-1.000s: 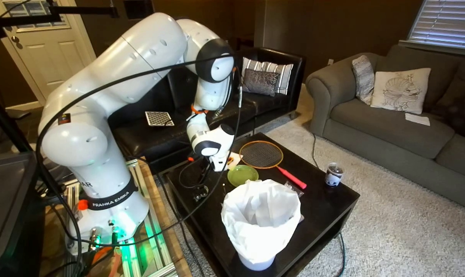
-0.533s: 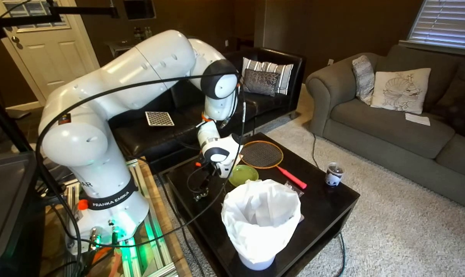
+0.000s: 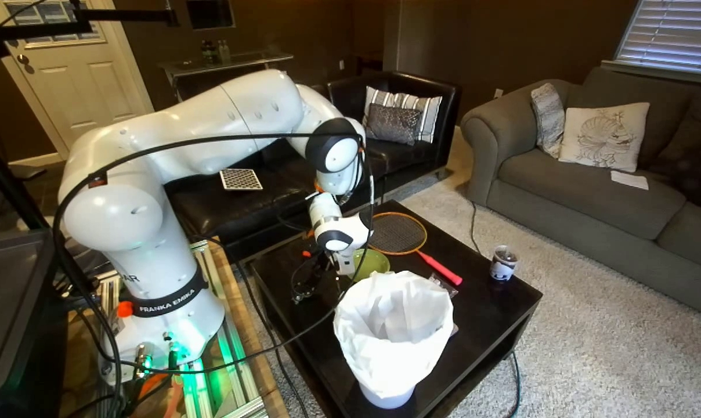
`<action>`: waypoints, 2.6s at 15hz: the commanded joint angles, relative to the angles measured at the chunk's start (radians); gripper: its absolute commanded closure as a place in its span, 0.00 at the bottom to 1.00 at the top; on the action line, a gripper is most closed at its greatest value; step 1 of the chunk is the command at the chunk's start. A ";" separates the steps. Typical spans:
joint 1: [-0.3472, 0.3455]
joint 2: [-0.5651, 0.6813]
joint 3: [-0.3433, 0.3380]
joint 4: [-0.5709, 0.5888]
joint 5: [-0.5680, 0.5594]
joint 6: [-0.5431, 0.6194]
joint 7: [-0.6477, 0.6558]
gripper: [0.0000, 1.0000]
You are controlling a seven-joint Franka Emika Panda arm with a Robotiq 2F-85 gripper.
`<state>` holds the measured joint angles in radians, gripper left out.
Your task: Flip the toy car
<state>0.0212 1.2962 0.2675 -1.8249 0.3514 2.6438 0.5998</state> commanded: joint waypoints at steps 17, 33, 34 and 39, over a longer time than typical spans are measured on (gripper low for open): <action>0.135 0.145 -0.122 0.251 0.020 -0.166 0.007 0.00; 0.115 0.191 -0.146 0.305 -0.008 -0.271 -0.168 0.11; 0.113 0.191 -0.146 0.308 -0.008 -0.276 -0.173 0.26; 0.107 0.188 -0.144 0.312 -0.003 -0.283 -0.187 0.62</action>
<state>0.1313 1.4549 0.1296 -1.5489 0.3524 2.3814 0.4332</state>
